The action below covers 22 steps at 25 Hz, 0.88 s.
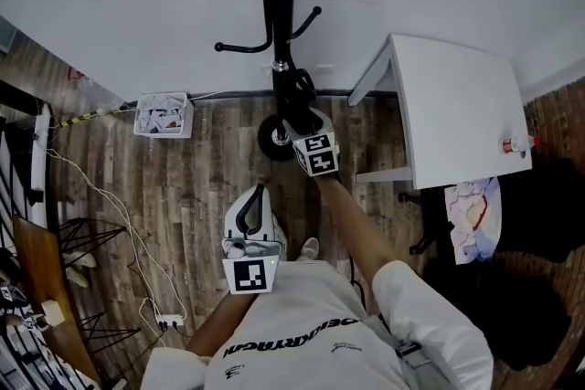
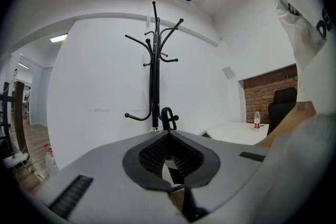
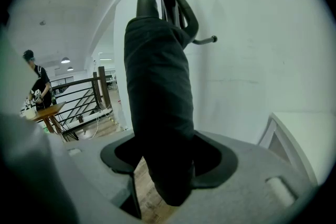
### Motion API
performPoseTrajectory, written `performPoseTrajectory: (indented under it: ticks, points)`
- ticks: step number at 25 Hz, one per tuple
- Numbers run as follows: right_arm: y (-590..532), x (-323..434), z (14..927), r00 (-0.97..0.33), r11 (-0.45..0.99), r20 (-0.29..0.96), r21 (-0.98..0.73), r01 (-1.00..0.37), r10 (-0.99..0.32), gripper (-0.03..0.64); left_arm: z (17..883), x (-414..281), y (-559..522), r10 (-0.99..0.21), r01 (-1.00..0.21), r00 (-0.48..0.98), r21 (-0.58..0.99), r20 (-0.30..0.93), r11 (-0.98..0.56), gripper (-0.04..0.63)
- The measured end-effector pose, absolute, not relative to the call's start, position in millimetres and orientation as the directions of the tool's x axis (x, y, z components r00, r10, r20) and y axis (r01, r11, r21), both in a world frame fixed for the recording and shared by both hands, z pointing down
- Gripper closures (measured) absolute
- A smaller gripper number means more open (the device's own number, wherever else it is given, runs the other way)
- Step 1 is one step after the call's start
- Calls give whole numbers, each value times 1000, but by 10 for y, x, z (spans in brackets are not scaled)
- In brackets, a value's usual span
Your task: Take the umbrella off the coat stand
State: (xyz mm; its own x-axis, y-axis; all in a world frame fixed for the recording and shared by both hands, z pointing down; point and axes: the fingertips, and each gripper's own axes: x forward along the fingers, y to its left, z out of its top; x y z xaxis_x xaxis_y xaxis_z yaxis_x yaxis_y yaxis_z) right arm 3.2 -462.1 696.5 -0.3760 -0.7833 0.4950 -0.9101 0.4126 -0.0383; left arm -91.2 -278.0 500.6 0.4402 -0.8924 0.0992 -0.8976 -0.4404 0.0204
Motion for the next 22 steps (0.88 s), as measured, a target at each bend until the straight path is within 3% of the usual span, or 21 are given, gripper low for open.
performPoseTrajectory:
  ticks: [22]
  points:
    - [-4016,82,6182,-392,402,438,-75,-913,-809,353,4565,-891,-2502,-912,-912,411,6,0,-411,598]
